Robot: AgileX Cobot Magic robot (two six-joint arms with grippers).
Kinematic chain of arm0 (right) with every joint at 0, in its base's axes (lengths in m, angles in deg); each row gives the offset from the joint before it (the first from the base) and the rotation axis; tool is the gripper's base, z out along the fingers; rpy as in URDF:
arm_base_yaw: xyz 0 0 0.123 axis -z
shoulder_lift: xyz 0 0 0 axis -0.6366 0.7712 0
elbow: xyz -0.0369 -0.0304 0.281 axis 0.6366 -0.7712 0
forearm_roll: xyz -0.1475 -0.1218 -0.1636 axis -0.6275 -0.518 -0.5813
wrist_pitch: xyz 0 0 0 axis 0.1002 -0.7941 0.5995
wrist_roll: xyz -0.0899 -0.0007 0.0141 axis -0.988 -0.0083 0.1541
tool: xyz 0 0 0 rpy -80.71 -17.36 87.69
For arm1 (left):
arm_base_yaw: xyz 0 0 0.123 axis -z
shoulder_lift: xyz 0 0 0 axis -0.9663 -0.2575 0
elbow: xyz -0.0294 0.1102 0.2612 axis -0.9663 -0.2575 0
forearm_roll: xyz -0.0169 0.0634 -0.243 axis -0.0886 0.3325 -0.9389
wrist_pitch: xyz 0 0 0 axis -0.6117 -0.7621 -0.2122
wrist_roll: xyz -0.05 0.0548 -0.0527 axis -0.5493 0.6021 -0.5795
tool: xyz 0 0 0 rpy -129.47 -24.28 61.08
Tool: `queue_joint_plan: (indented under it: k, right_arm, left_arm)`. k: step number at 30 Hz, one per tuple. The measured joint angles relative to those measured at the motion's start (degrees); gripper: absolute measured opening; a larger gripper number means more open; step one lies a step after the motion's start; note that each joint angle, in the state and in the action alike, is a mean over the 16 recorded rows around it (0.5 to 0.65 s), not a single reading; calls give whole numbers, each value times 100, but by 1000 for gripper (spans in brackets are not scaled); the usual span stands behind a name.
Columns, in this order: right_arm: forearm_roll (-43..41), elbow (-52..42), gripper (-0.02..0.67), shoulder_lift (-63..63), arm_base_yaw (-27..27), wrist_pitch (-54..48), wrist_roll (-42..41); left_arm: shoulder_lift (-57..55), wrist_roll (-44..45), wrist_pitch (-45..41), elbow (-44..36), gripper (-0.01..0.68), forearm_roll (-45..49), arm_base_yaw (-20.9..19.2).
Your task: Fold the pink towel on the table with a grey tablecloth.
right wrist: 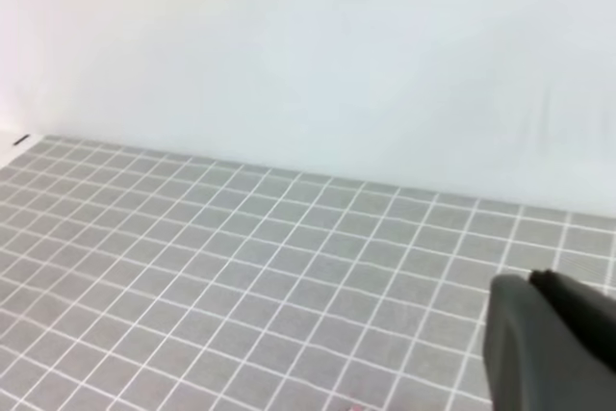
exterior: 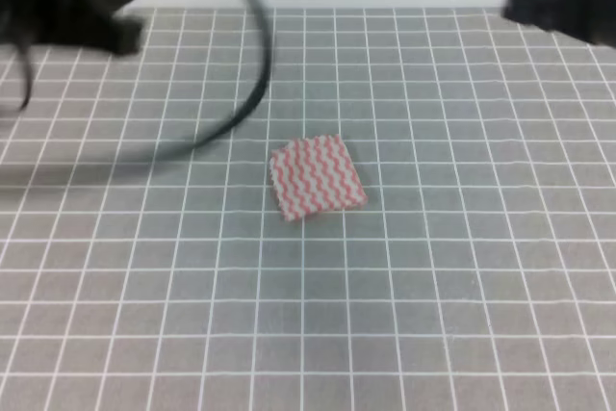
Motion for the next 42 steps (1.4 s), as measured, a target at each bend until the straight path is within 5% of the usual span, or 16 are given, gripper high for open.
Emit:
queue_joint_plan:
  k: [8,16,26,42]
  right_arm:
    - [260,-1047,-17,-1163,0,409,-324]
    - [329,-1785,-17,-2133,0,624,-452]
    - [393,-2731,-17,-3359,0,726,-460]
    - [433,-3308,-17,-4186,0,435,-460]
  left_arm:
    - [1872,-1238,499,-1958,0,829,0]
    - [3549,-2495,55,-3207,0,1772,0]
    - [4687,-3009,-940,-3752,0,2122,0]
    - [4830,-3013,-1687,-3908,0,2107,0]
